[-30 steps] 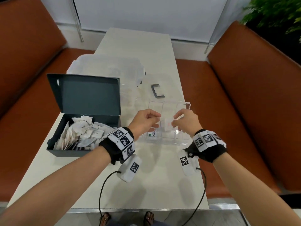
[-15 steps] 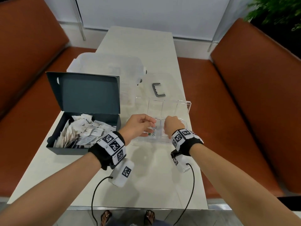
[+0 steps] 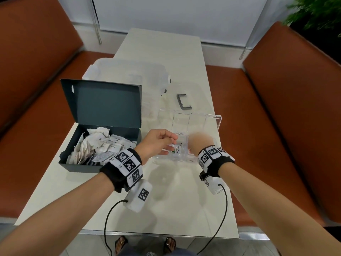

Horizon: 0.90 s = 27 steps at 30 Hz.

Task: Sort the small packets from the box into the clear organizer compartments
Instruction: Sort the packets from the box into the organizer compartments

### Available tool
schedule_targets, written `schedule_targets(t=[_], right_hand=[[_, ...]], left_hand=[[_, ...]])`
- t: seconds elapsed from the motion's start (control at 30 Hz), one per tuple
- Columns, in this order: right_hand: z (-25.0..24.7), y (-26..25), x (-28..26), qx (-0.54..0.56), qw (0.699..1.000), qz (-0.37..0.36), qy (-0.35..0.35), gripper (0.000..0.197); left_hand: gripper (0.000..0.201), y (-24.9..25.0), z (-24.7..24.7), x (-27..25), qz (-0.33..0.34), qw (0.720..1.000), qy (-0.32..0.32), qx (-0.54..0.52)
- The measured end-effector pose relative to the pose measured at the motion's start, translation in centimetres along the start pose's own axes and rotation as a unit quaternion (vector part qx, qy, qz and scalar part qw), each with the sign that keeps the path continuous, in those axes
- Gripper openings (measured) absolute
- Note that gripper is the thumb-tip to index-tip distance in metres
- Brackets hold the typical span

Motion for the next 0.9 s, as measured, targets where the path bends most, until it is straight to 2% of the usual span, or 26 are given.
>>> schedule_targets(t=[0.17,0.33,0.47,0.57,0.67,0.73,0.77,0.83,0.9], right_hand=[[-1.3,0.4,-0.6,0.026,0.999,-0.002,-0.028,0.019],[-6.1,1.3,-2.0,0.111,0.994,0.003,0.023,0.018],[-11.3,-0.5,-3.6,0.204,0.976,-0.069,0.032,0.013],[-13.5,-3.9,-4.4,0.249,0.956,-0.158,0.003,0.014],[-14.0,-8.3,-4.7,0.263,0.933,-0.242,-0.041,0.016],[-13.6,-11.6,-4.4,0.258,0.923,-0.279,-0.056,0.017],[-13.1,-13.2,-4.2,0.244,0.923,-0.291,-0.057,0.018],[-11.8,-16.2,-3.5,0.199,0.931,-0.301,-0.057,0.024],[-10.0,-18.7,-2.5,0.146,0.947,-0.277,-0.069,0.030]], left_hand=[[0.015,-0.1,-0.4,-0.3,-0.001,1.000,-0.002,0.005],[0.014,0.5,-2.0,-1.0,0.008,1.000,0.001,0.003],[0.014,1.4,-5.0,-1.7,0.015,1.000,0.008,0.017],[0.014,1.9,-8.4,-2.3,0.016,0.999,0.017,0.046],[0.015,1.9,-12.5,-2.6,-0.008,0.993,-0.001,0.116],[0.014,1.5,-15.2,-2.8,-0.026,0.977,-0.018,0.209],[0.015,1.1,-16.4,-2.8,-0.029,0.960,-0.025,0.278],[0.019,0.2,-18.1,-2.6,-0.034,0.908,-0.051,0.414],[0.029,-0.9,-18.9,-2.4,-0.061,0.867,-0.087,0.486]])
Point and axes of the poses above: each hand's wrist, its own x-axis towards the middle knuckle, its own z-axis out of the palm, y = z × x, the point moved 1 cm from there along x, towards the middle knuckle, and after that the axes turned 6 degrees about z, right-handed, at the moved point
